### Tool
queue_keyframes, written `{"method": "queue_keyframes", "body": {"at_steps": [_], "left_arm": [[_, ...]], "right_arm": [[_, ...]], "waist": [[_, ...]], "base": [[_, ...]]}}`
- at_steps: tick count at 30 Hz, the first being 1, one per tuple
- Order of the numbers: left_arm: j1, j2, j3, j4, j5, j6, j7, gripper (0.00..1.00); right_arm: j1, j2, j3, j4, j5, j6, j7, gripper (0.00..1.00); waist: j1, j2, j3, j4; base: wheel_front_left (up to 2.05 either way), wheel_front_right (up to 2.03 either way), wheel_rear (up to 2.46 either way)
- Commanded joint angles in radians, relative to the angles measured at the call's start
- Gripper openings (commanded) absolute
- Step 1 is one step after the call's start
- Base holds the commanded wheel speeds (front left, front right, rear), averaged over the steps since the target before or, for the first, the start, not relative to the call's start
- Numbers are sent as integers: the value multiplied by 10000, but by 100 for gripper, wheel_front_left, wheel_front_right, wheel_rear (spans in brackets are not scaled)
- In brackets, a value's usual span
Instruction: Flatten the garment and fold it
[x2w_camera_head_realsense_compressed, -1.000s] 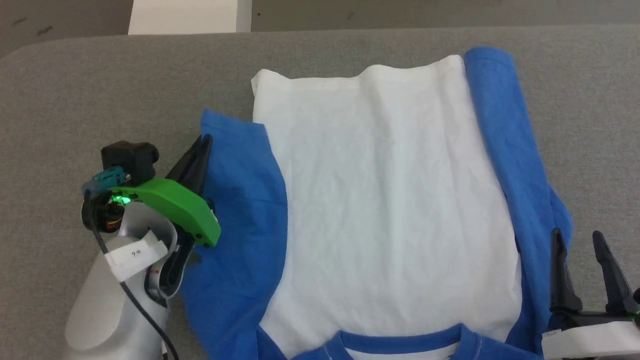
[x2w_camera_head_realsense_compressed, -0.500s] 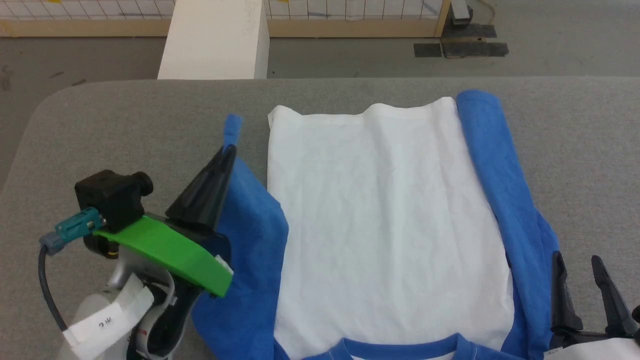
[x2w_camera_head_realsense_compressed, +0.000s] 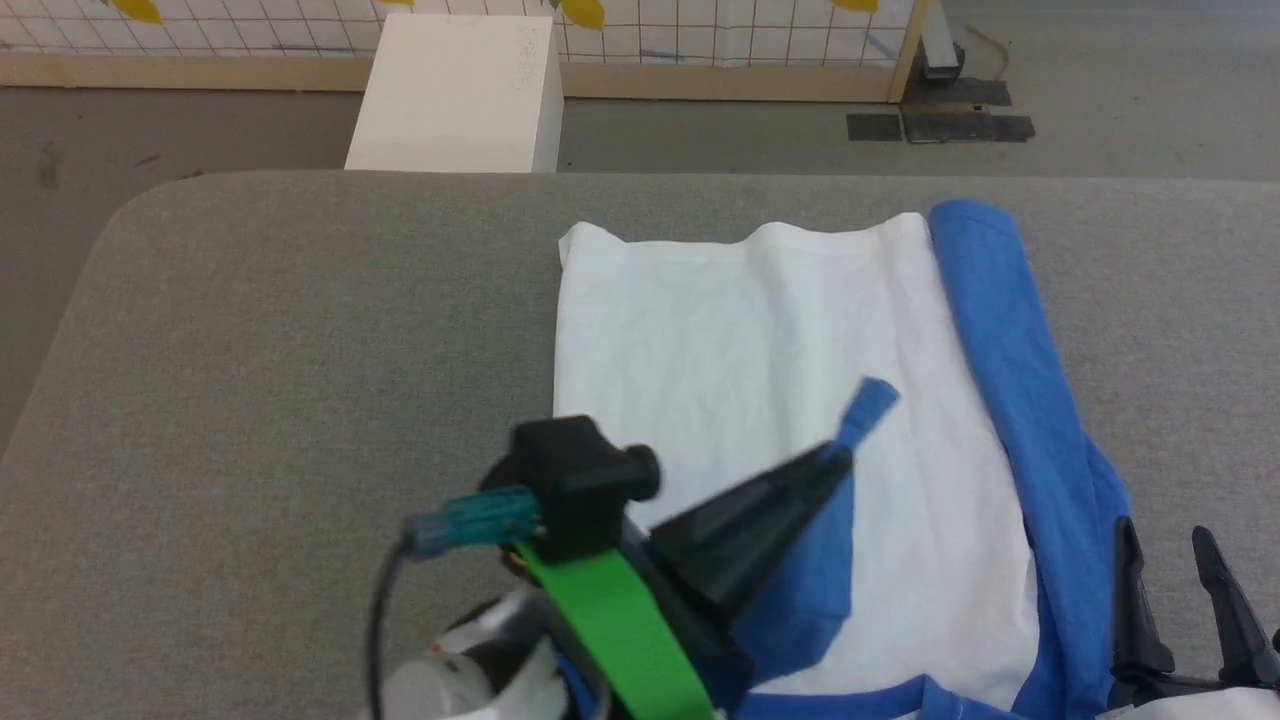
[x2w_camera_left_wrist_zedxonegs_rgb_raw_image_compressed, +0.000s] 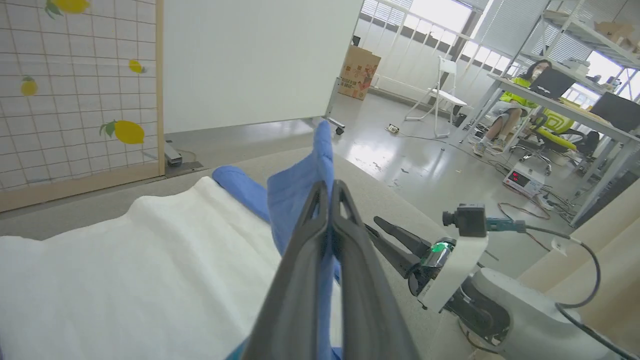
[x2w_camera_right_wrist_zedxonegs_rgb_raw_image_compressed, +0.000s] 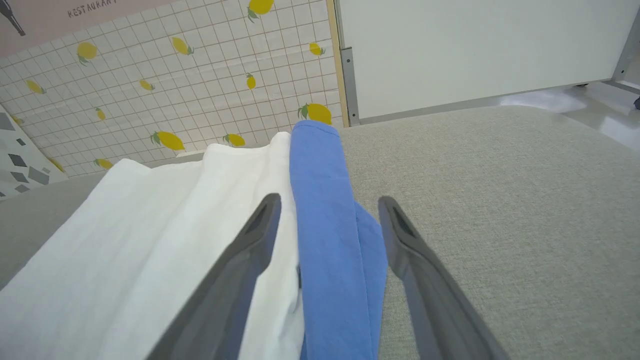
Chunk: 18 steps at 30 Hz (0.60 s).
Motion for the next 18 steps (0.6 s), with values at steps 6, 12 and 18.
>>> {"method": "queue_keyframes", "body": {"at_steps": [6, 12, 18], "left_arm": [[-672, -624, -1728, 1705, -118, -258, -73, 0], [-1365, -1066, -2675, 3645, -392, -318, -714, 0], [-1919, -1172, -3322, 6235, -430, -330, -1086, 0]], "right_arm": [[-171, 7, -53, -20, 51, -13, -118, 100], [-293, 7, -227, -82, 48, -13, -129, 100], [-413, 7, -136, -182, 35, -13, -106, 100]], "waist": [[0, -1, 363, -177], [0, -1, 739, -563], [0, -1, 935, -1023]], "base": [[0, 0, 0], [0, 0, 0], [0, 0, 0]]}}
